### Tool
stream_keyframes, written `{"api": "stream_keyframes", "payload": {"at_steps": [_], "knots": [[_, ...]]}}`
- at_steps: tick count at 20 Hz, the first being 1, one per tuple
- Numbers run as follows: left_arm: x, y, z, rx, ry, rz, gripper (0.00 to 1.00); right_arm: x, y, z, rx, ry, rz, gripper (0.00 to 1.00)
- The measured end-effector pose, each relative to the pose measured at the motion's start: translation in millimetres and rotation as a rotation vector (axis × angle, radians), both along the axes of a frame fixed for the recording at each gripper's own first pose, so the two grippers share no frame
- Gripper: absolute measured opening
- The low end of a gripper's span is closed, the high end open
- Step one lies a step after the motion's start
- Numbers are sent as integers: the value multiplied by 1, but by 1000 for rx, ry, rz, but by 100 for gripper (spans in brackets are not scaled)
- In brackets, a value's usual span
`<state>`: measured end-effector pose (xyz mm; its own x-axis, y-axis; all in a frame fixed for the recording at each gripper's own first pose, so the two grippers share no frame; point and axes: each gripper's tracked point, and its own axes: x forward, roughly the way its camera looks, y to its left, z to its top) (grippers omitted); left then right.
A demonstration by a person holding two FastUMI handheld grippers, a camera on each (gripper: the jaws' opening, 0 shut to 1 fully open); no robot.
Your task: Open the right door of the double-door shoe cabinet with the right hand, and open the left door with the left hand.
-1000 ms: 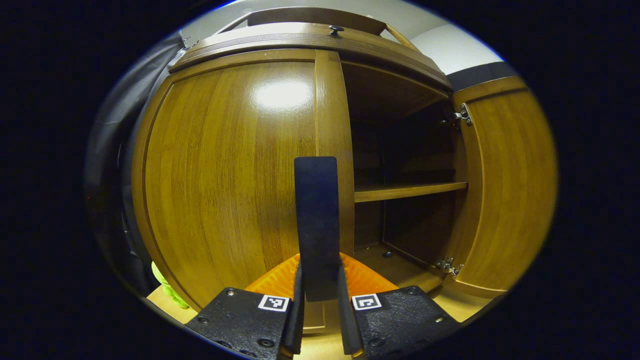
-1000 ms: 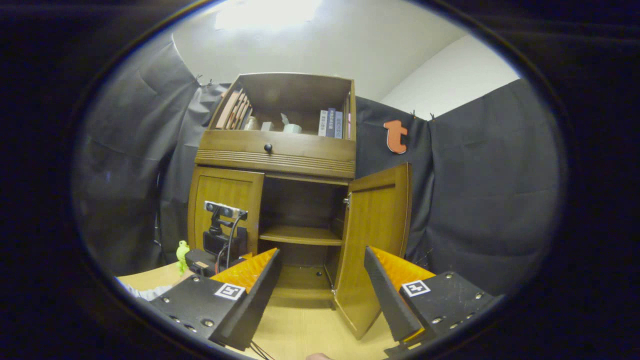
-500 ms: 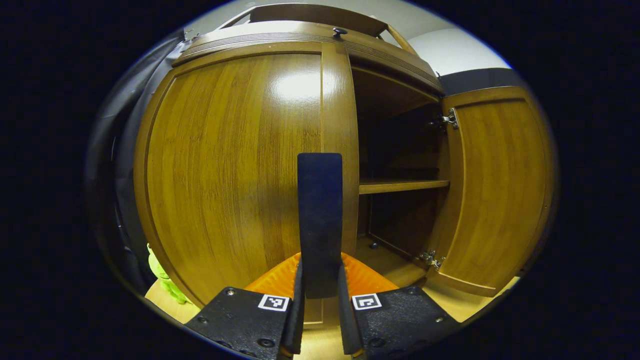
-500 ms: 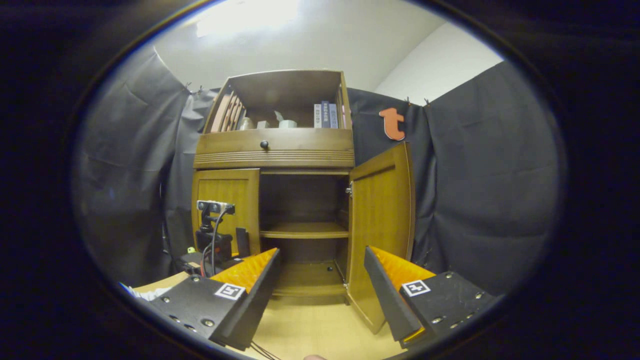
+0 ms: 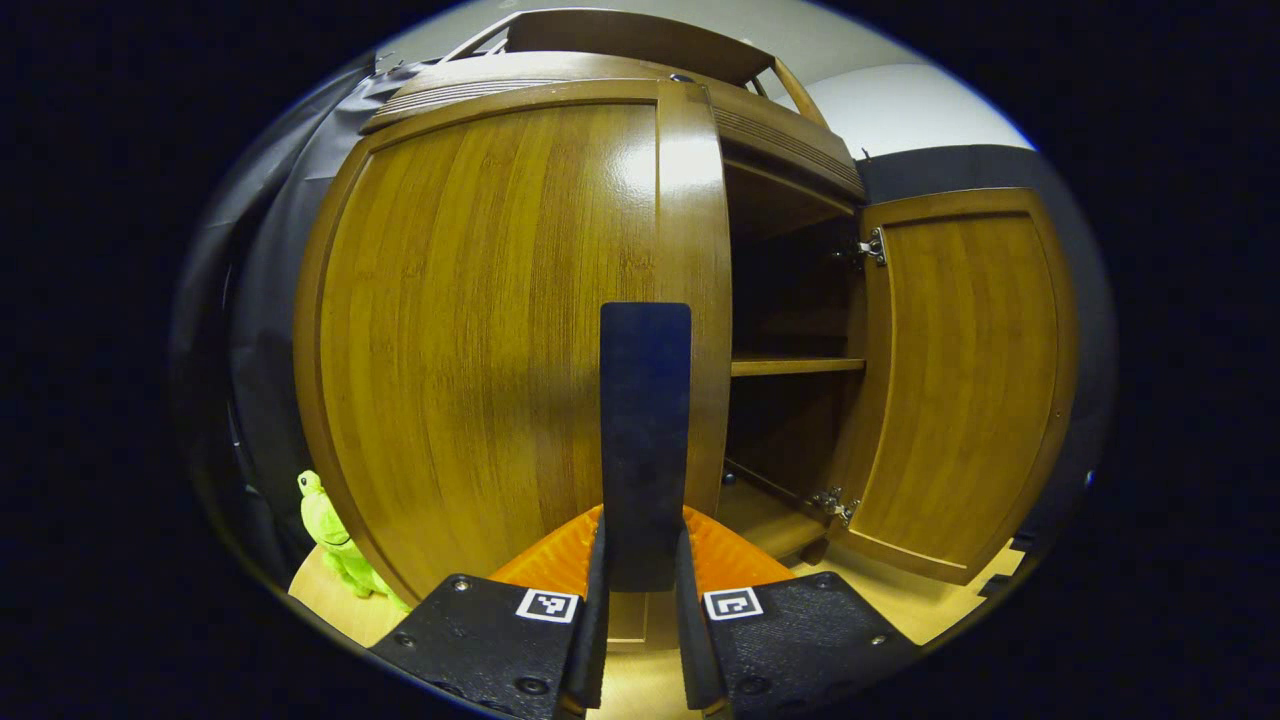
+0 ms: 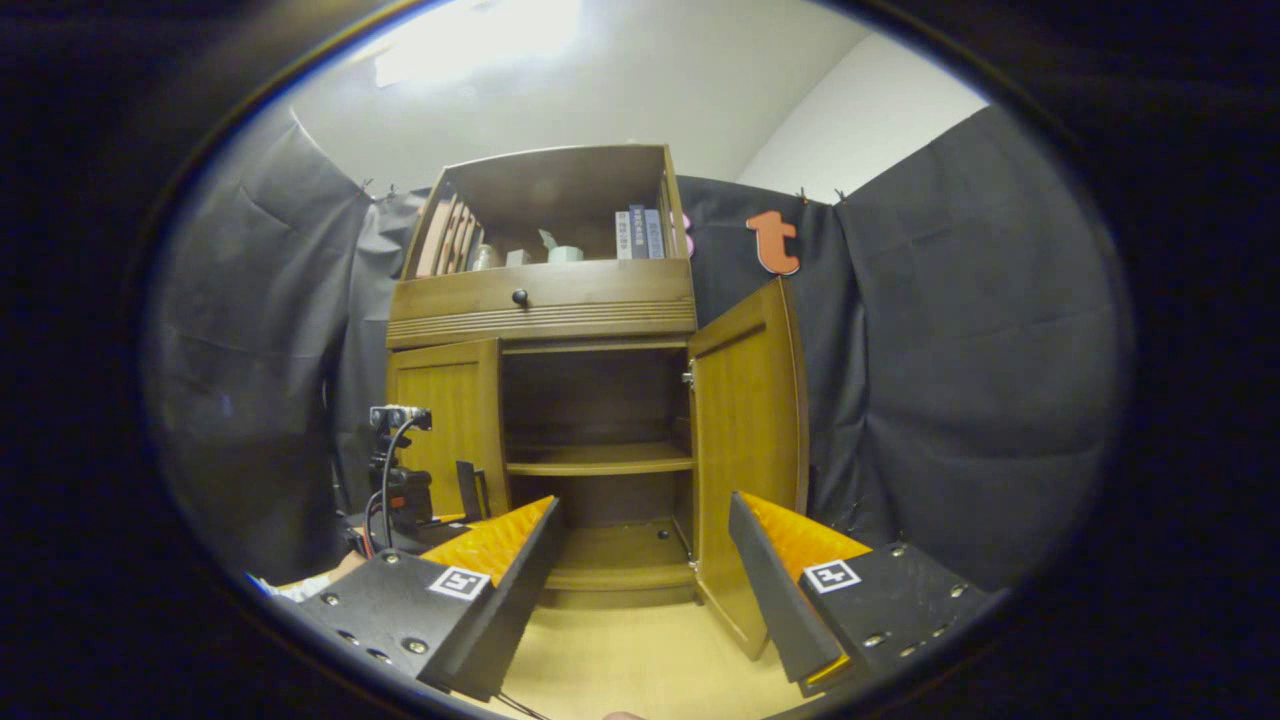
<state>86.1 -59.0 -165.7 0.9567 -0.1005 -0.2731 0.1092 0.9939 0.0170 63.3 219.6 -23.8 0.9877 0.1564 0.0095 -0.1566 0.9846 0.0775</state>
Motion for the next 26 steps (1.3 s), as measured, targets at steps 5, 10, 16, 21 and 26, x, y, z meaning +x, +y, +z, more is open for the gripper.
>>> {"api": "stream_keyframes", "payload": {"at_steps": [5,10,16,21,26], "knots": [[-30,6,6,-6,-7,-25,32,2,-16,8,21,-16,-5,98],[-56,14,9,2,-4,-34,32,11,-19,7,-5,0,-14,100],[-84,30,15,-20,-5,-34,32,15,3,0,-27,20,16,98],[-107,45,21,-10,-7,-39,31,15,30,-11,-59,33,67,99],[-123,57,24,-3,-13,-47,31,6,54,-24,-49,61,100,94]]}}
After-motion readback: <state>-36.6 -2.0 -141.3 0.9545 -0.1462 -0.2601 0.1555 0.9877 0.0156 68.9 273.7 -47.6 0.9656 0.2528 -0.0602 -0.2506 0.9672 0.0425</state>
